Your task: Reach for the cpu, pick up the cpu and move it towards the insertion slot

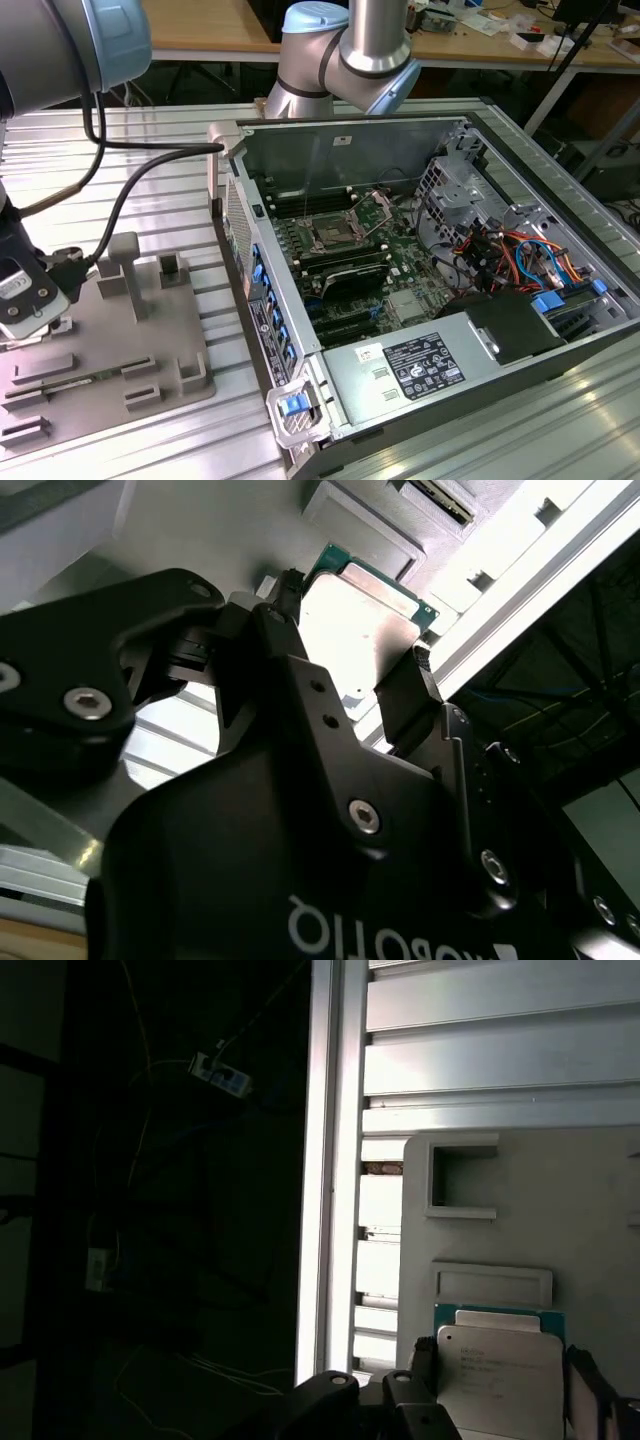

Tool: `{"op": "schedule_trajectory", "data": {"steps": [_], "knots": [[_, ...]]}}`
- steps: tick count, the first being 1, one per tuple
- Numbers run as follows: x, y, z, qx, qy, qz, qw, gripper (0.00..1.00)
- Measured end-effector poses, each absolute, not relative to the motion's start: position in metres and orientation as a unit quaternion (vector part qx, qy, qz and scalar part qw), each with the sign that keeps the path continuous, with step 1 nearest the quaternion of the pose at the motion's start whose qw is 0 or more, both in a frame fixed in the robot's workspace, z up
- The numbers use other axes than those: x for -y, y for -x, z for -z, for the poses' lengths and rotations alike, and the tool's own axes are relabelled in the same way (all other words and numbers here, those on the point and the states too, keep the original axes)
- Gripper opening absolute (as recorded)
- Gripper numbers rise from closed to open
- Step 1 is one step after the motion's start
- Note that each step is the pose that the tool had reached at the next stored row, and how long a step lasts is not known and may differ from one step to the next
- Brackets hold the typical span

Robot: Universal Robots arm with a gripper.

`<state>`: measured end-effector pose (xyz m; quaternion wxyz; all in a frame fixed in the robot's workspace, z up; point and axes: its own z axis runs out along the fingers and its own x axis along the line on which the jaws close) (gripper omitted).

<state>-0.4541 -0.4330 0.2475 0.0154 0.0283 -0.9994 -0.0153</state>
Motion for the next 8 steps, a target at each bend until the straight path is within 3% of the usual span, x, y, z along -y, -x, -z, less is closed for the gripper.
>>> {"op": "schedule_trajectory", "data": {"steps": [8], "knots": [[0.4331,0.4541,-0.2491,0.999,-0.028,0.015,0.015,0.55]]}}
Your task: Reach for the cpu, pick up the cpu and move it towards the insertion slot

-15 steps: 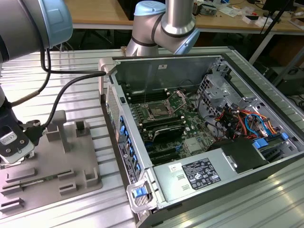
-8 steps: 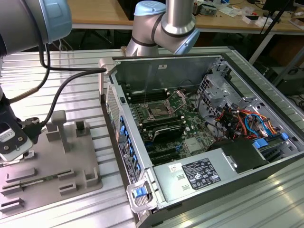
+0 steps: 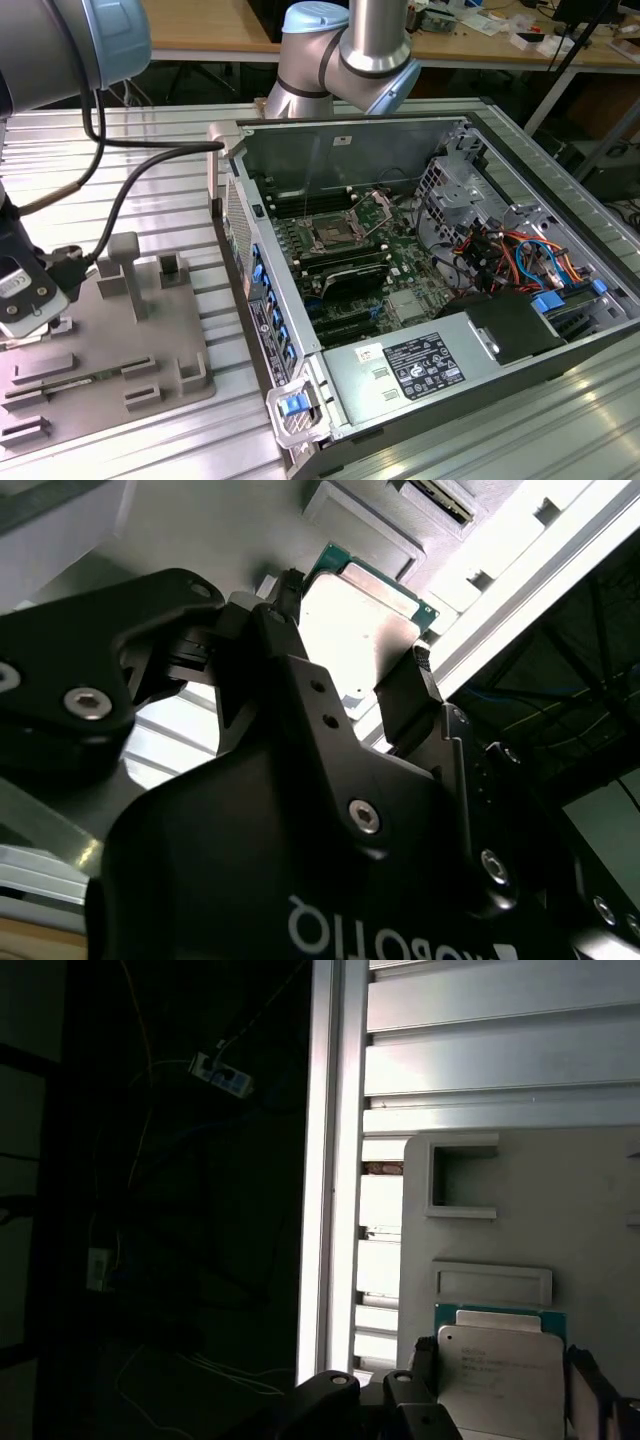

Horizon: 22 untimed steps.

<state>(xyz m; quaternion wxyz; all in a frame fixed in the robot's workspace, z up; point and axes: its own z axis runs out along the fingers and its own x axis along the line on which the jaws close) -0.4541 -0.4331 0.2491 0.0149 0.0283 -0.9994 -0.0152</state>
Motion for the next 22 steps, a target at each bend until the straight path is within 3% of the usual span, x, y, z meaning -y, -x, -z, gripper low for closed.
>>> {"op": "schedule_trajectory", "data": {"steps": [22], "knots": [[0.433,0.454,-0.296,0.999,-0.028,0.015,0.015,0.55]]}}
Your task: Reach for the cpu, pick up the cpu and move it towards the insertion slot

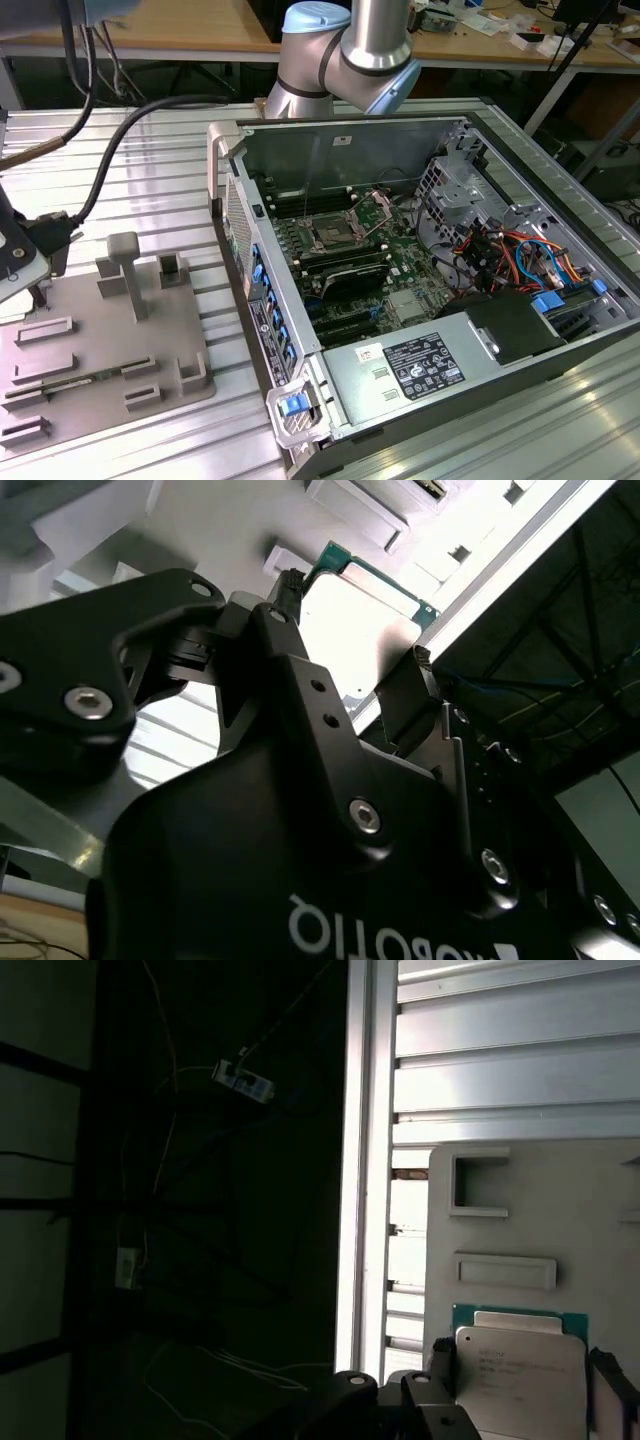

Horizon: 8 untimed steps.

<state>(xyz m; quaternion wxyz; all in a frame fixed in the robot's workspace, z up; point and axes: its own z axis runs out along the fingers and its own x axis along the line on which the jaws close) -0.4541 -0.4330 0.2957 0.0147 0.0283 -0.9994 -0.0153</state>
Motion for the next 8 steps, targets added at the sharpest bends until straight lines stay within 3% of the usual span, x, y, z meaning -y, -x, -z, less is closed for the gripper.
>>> {"op": "schedule_trajectory", "data": {"steps": [8], "knots": [[0.433,0.454,-0.316,0.999,-0.028,0.015,0.015,0.55]]}}
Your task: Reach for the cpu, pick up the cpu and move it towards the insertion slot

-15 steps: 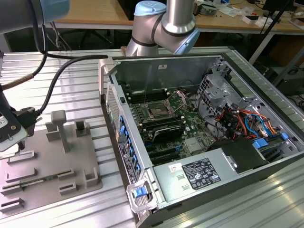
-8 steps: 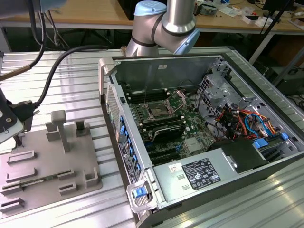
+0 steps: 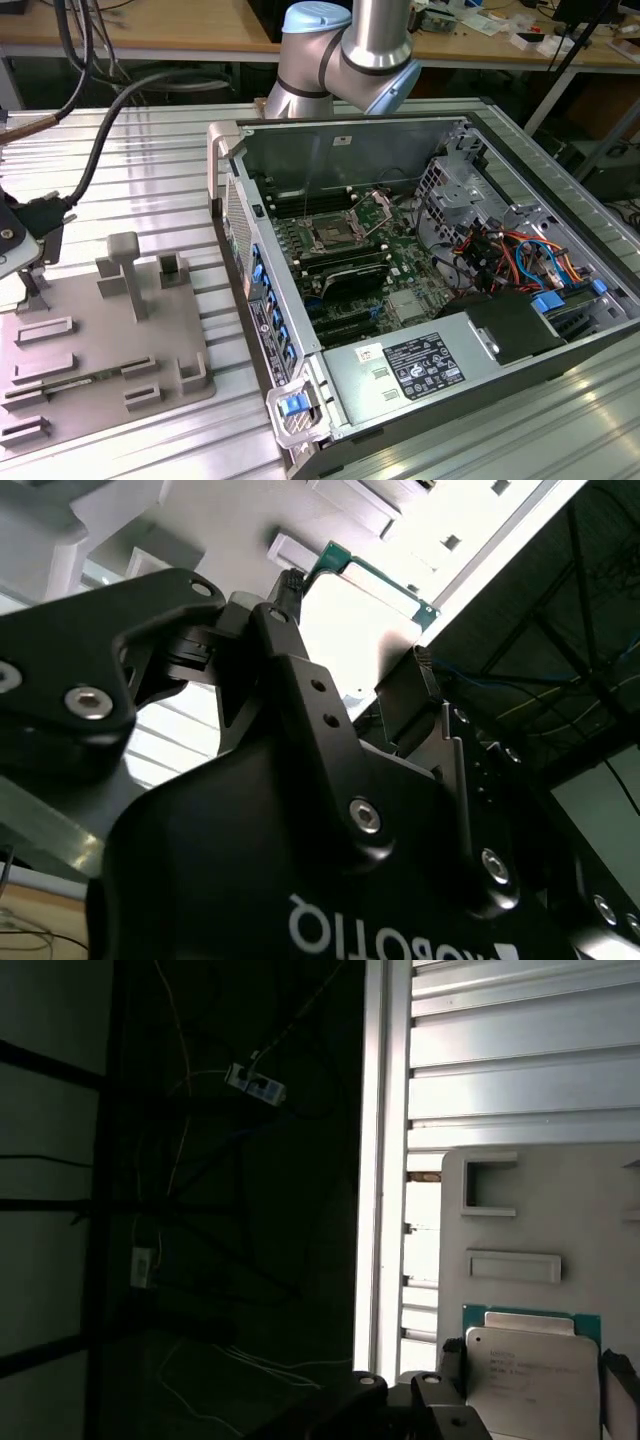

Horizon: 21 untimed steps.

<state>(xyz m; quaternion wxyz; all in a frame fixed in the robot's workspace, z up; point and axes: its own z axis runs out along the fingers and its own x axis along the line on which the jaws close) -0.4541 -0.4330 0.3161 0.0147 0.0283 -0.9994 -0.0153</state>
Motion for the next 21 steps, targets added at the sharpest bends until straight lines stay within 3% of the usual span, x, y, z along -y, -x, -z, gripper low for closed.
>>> {"op": "schedule_trajectory", "data": {"steps": [3,10,21], "knots": [[0.433,0.454,-0.321,0.999,-0.028,0.015,0.015,0.55],[0.433,0.454,-0.389,0.999,-0.028,0.015,0.015,0.55],[0.433,0.454,-0.416,0.999,-0.028,0.015,0.015,0.55]]}}
